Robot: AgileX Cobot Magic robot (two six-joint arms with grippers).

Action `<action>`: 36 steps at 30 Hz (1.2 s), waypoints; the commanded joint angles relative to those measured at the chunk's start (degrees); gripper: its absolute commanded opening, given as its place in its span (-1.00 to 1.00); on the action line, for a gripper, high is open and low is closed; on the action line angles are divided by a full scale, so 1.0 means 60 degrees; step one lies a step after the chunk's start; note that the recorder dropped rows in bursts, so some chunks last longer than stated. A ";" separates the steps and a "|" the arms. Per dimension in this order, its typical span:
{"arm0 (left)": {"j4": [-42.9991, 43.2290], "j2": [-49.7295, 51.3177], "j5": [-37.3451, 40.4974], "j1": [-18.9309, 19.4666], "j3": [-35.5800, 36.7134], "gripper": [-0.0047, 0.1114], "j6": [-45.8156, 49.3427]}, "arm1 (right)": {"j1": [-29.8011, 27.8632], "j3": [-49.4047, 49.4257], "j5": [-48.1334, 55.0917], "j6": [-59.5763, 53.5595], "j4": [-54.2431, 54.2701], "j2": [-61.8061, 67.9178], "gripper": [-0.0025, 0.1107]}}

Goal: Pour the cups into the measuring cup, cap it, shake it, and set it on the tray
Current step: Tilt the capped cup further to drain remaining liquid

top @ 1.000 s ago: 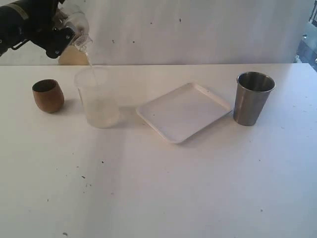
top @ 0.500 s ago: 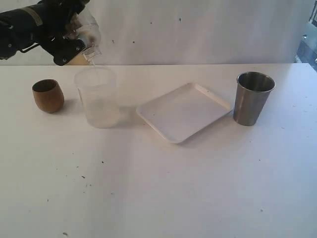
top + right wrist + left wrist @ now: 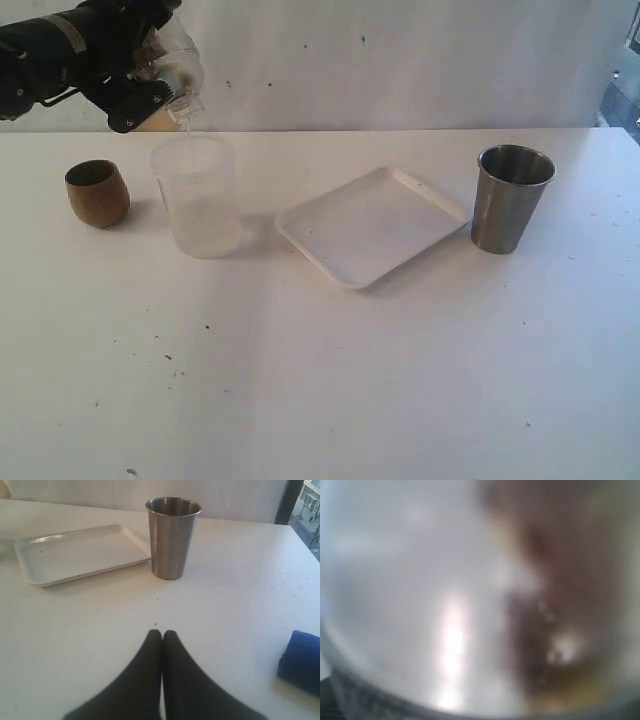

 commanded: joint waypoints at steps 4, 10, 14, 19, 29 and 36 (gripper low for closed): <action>0.0016 -0.0058 -0.0279 -0.0025 -0.0136 -0.92 -0.0072 | -0.0016 0.0009 -0.0050 0.0032 0.0008 -0.0049 -0.96; 0.0016 -0.0058 -0.0279 -0.0025 -0.0136 -0.92 -0.0072 | -0.0016 0.0009 -0.0050 0.0032 0.0008 -0.0049 -0.96; 0.0016 -0.0058 -0.0279 -0.0025 -0.0136 -0.92 -0.0072 | -0.0016 0.0009 -0.0050 0.0032 0.0008 -0.0049 -0.96; -0.0003 -0.0058 -0.0257 -0.0025 -0.0136 -0.92 -0.0072 | -0.0016 0.0009 -0.0050 0.0032 0.0008 -0.0049 -0.96; -0.0219 -0.0058 -0.0169 -0.0002 -0.0136 -0.92 -0.0172 | -0.0016 0.0009 -0.0050 0.0032 0.0008 -0.0049 -0.96; -0.0219 -0.0058 -0.0150 -0.0002 -0.0136 -0.92 -0.0172 | -0.0016 0.0009 -0.0050 0.0032 0.0008 -0.0049 -0.96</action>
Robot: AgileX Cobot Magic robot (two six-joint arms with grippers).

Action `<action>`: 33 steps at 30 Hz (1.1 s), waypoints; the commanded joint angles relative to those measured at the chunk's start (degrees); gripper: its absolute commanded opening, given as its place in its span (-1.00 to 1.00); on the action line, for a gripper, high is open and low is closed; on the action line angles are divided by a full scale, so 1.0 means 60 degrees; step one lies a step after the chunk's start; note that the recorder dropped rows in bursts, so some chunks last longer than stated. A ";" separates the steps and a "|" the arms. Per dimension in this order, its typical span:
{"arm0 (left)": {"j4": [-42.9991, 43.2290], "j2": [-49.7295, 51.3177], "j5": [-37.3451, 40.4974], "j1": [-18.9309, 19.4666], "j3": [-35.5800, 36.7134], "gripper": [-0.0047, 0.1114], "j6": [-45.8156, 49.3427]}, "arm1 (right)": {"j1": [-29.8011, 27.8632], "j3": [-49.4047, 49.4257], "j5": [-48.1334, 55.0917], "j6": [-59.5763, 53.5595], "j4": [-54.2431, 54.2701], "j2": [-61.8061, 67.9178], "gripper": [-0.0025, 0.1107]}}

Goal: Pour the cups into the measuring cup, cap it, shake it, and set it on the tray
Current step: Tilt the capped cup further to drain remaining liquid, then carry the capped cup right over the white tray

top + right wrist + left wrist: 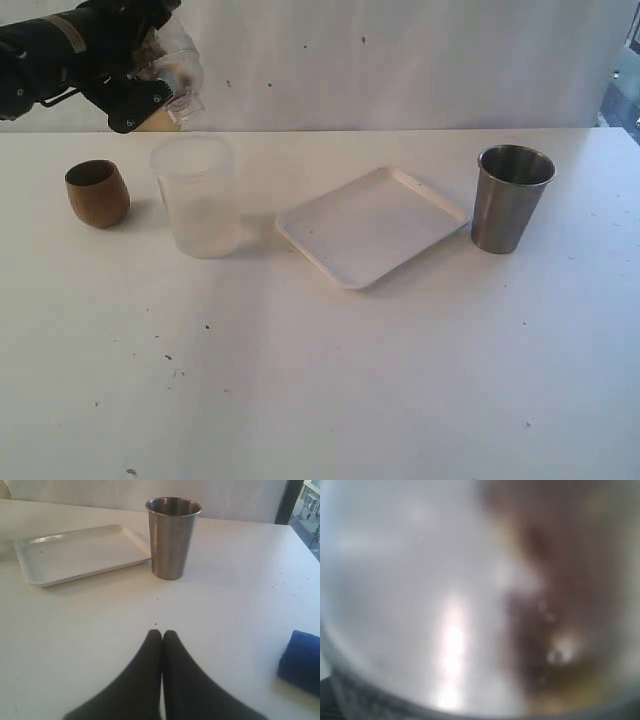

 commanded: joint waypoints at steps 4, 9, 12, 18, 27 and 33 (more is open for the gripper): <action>-0.0201 -0.0058 -0.0037 -0.0023 -0.0136 -0.92 -0.0325 | -0.0016 0.0009 -0.0050 0.0032 0.0008 -0.0049 -0.96; -0.1374 -0.0058 0.0340 -0.0023 -0.0136 -0.92 -0.4360 | -0.0016 0.0009 -0.0050 0.0032 0.0008 -0.0049 -0.96; -0.4733 -0.0058 -0.0699 -0.0023 -0.0136 -0.92 -1.1194 | -0.0016 0.0009 -0.0050 0.0032 0.0008 -0.0049 -0.96; -1.2379 -0.0288 -0.2565 -0.0002 -0.0136 -0.92 -1.8729 | -0.0016 0.0009 -0.0050 0.0032 0.0008 -0.0049 -0.96; -0.8690 -0.0303 -0.1866 -0.0024 -0.0136 -0.92 -1.6324 | -0.0016 0.0009 -0.0050 0.0032 0.0008 -0.0049 -0.96; -0.7462 -0.0328 -0.0490 -0.0024 -0.0136 -0.92 -1.6491 | -0.0016 0.0009 -0.0050 0.0032 0.0008 -0.0049 -0.96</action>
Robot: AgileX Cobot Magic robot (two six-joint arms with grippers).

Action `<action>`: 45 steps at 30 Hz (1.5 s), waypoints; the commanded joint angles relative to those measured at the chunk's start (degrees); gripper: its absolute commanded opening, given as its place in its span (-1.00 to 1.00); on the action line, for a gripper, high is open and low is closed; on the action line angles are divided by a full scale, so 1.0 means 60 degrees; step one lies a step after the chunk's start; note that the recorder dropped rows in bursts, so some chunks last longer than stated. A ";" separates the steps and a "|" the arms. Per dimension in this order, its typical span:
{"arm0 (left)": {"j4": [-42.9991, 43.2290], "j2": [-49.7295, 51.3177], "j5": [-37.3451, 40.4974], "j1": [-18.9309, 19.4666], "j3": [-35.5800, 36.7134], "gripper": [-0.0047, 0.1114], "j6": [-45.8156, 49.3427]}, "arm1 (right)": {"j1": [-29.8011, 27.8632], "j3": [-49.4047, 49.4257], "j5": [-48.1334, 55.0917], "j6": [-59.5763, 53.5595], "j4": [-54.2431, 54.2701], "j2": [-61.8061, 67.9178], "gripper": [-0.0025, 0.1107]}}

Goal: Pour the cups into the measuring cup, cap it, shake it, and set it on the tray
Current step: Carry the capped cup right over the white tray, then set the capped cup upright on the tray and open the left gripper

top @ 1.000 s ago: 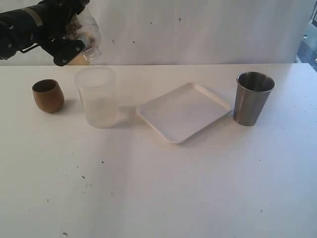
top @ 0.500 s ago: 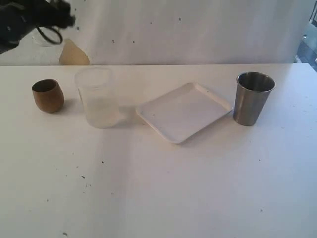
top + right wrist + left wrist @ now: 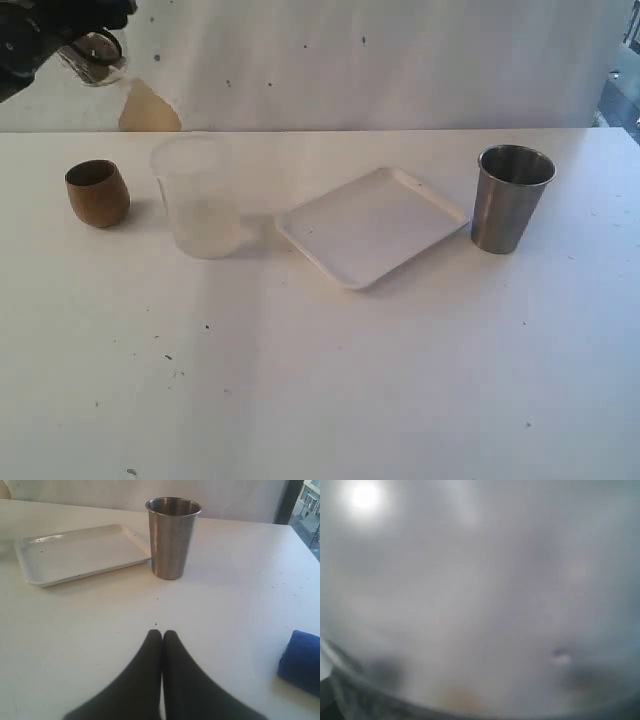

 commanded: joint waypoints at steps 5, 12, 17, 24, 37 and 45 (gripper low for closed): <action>0.0778 -0.0223 0.0662 -0.0021 -0.0085 -0.92 -0.1530 | -0.0016 0.0009 -0.0050 0.0032 0.0008 -0.0049 -0.96; 0.2092 -0.0259 0.1951 -0.0398 -0.0645 -0.92 -0.4006 | -0.0016 0.0009 -0.0050 0.0032 0.0008 -0.0049 -0.96; 0.3430 -0.0237 0.2136 -0.1962 -0.1315 -0.92 -0.4006 | -0.0016 0.0009 -0.0050 0.0032 0.0008 -0.0049 -0.96; 0.3430 0.1004 0.1370 -0.4040 -0.1382 -0.92 -0.4720 | -0.0016 0.0009 -0.0050 0.0032 0.0008 -0.0049 -0.96; 0.3803 0.3779 -0.1877 -0.4893 -0.1382 -0.92 -0.4748 | -0.0016 0.0009 -0.0050 0.0032 -0.0009 -0.0049 -0.96; 0.3803 0.4192 -0.1762 -0.4893 -0.1382 -0.92 -0.4695 | -0.0016 0.0009 -0.0050 0.0032 -0.0009 -0.0049 -0.96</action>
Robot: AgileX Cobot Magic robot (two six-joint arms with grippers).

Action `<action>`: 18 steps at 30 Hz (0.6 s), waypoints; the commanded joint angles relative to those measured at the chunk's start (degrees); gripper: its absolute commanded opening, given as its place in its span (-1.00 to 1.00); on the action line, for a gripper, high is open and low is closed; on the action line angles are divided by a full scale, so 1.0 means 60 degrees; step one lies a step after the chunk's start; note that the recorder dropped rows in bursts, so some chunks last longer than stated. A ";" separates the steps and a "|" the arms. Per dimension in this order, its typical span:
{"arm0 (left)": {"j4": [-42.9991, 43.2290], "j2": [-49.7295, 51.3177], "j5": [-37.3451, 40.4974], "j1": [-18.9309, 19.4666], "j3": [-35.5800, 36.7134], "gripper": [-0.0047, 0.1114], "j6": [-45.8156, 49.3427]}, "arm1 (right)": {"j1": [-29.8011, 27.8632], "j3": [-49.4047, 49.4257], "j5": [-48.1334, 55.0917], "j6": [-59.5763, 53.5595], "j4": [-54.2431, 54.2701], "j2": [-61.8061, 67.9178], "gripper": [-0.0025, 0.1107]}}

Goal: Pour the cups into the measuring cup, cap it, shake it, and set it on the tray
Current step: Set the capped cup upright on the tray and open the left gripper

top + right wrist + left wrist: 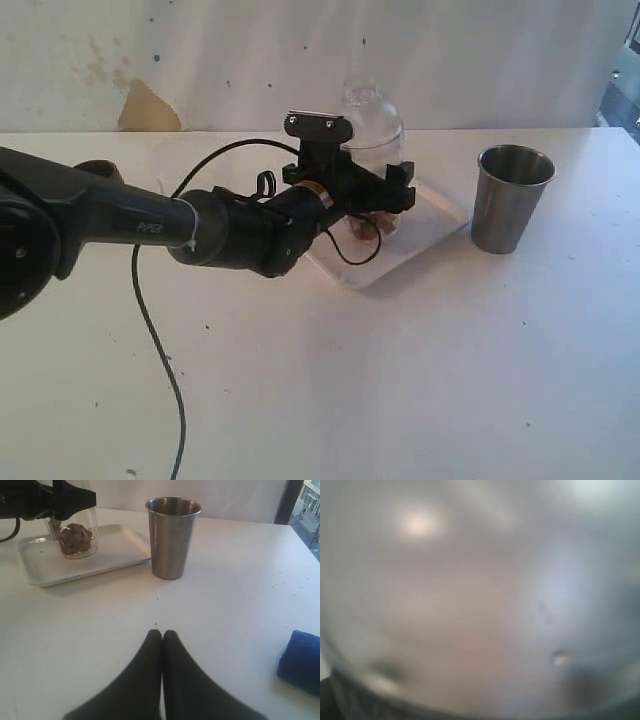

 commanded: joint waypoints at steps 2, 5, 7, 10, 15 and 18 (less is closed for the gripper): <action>0.0058 -0.0110 -0.0410 -0.0025 -0.0084 -0.92 0.0879 | -0.0016 0.0009 -0.0050 0.0032 -0.0009 -0.0049 -0.96; 0.0058 -0.0110 -0.0248 -0.0025 -0.0084 -0.82 0.1771 | -0.0016 0.0009 -0.0050 0.0032 -0.0009 -0.0049 -0.96; 0.0058 -0.0110 0.0041 -0.0025 -0.0084 -0.56 0.1807 | -0.0016 0.0009 -0.0050 0.0032 -0.0009 -0.0049 -0.96; 0.0058 -0.0110 0.0264 -0.0025 -0.0084 0.05 0.1807 | -0.0016 0.0009 -0.0050 0.0032 -0.0009 -0.0049 -0.96; 0.0058 -0.0232 0.0126 -0.0025 -0.0084 0.89 0.1807 | -0.0016 0.0009 -0.0050 0.0032 -0.0009 -0.0049 -0.96; 0.0058 -0.0404 0.0147 -0.0025 -0.0084 0.89 0.2095 | -0.0016 0.0009 -0.0050 0.0032 -0.0009 -0.0049 -0.96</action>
